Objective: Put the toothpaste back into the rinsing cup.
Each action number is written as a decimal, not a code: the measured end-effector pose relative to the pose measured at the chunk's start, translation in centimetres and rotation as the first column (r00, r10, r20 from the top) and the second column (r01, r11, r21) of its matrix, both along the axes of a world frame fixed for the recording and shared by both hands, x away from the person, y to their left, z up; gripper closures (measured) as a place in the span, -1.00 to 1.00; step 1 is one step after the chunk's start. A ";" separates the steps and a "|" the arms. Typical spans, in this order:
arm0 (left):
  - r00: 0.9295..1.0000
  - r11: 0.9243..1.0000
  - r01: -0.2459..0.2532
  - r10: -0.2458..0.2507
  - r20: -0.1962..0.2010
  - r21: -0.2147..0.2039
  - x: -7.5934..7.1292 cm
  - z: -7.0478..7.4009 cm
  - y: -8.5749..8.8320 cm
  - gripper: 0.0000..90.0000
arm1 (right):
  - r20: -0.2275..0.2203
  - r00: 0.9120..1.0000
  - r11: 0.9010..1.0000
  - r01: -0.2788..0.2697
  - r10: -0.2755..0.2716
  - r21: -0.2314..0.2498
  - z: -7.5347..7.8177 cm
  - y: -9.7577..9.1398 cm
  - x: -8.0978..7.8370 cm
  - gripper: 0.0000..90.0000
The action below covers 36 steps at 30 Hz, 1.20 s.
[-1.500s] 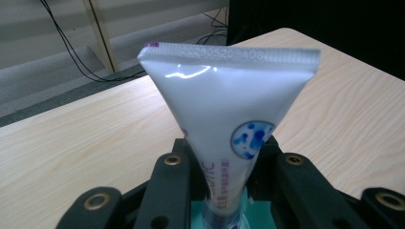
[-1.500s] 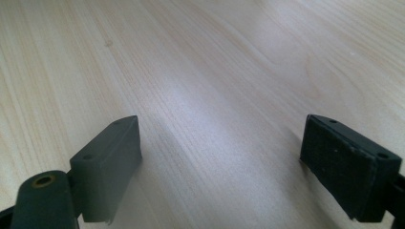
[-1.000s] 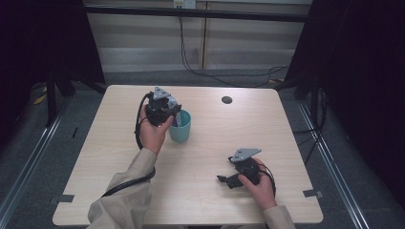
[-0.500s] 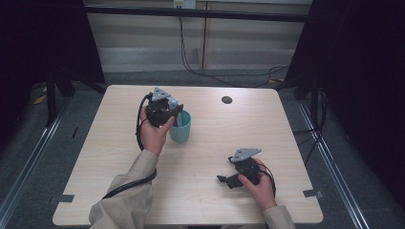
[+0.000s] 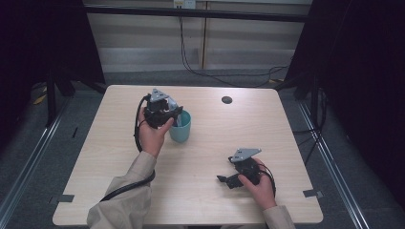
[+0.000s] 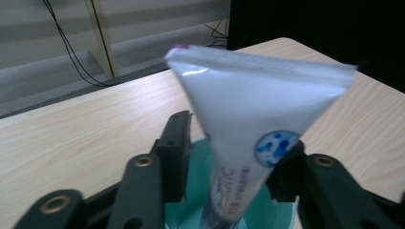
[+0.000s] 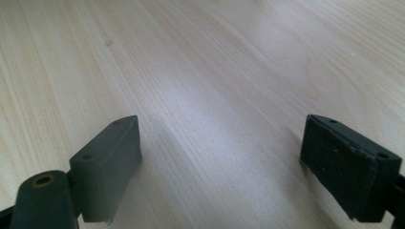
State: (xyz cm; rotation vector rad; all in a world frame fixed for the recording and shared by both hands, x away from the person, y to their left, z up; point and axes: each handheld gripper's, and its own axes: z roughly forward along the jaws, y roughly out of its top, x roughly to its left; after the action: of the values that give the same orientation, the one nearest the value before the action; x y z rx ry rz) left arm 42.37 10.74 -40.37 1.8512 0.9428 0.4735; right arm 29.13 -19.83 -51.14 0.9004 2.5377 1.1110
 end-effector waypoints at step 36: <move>0.999 1.000 0.025 -0.024 -0.041 0.000 -1.1 -0.5 1.4 -0.56 | 0.000 1.000 1.000 0.001 -0.001 0.000 0.0 0.0 0.0 -0.71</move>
State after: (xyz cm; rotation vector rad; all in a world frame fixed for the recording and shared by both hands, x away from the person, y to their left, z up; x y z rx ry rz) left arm 41.22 12.13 -40.89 1.8770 0.9466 0.4220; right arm 29.13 -19.82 -51.14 0.9015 2.5367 1.1109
